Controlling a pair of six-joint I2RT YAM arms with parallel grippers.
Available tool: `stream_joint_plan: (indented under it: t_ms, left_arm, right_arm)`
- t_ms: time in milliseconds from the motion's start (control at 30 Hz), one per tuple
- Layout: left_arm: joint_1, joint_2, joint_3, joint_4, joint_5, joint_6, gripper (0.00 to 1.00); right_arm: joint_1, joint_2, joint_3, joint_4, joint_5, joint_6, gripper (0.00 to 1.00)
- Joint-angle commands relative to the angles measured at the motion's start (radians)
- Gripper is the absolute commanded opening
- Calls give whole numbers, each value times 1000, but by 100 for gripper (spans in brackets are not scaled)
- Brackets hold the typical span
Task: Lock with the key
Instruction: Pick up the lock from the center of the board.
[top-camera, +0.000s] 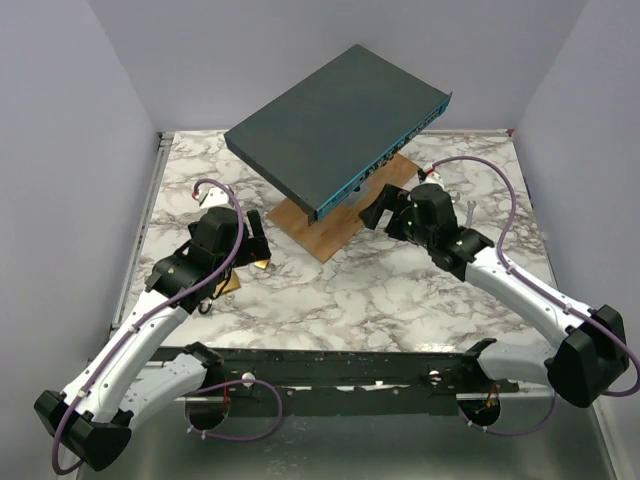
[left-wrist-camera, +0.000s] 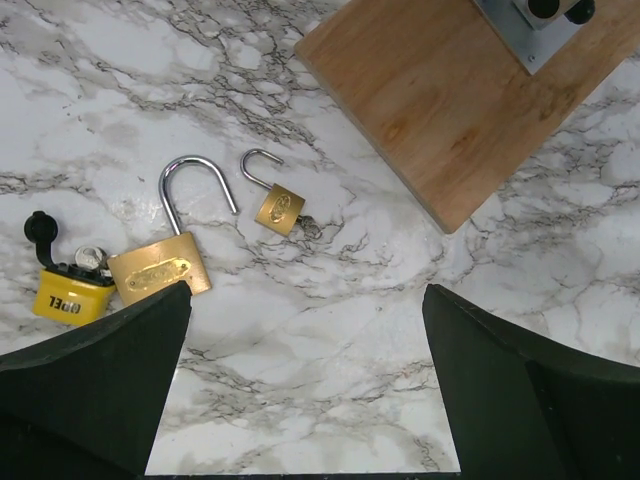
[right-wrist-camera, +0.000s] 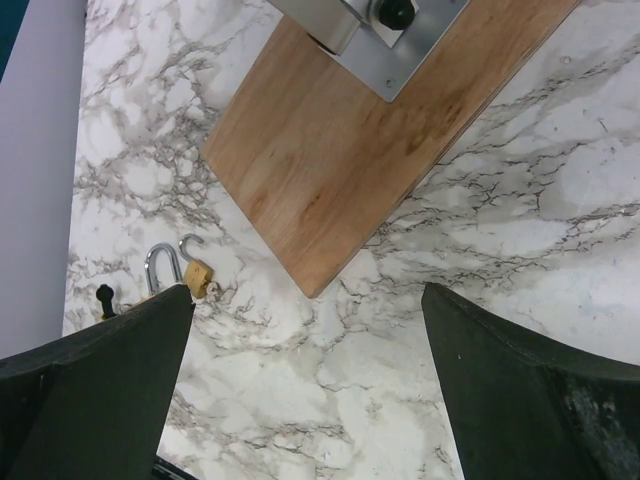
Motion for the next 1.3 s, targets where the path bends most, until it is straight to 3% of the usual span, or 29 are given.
stream_joint_plan:
  t_ms: [0, 533, 867, 1267]
  left_arm:
    - [5, -18, 31, -25, -37, 10, 99]
    - [26, 53, -19, -42, -21, -169, 98]
    - [193, 152, -152, 85, 105, -273, 99]
    - [373, 235, -298, 167, 135, -328, 99]
  right_arm:
    - [-1, 19, 8, 31, -18, -7, 100]
    - [-1, -2, -19, 15, 18, -38, 100]
    - [-1, 20, -54, 68, -37, -27, 100]
    - [-1, 9, -96, 95, -47, -37, 100]
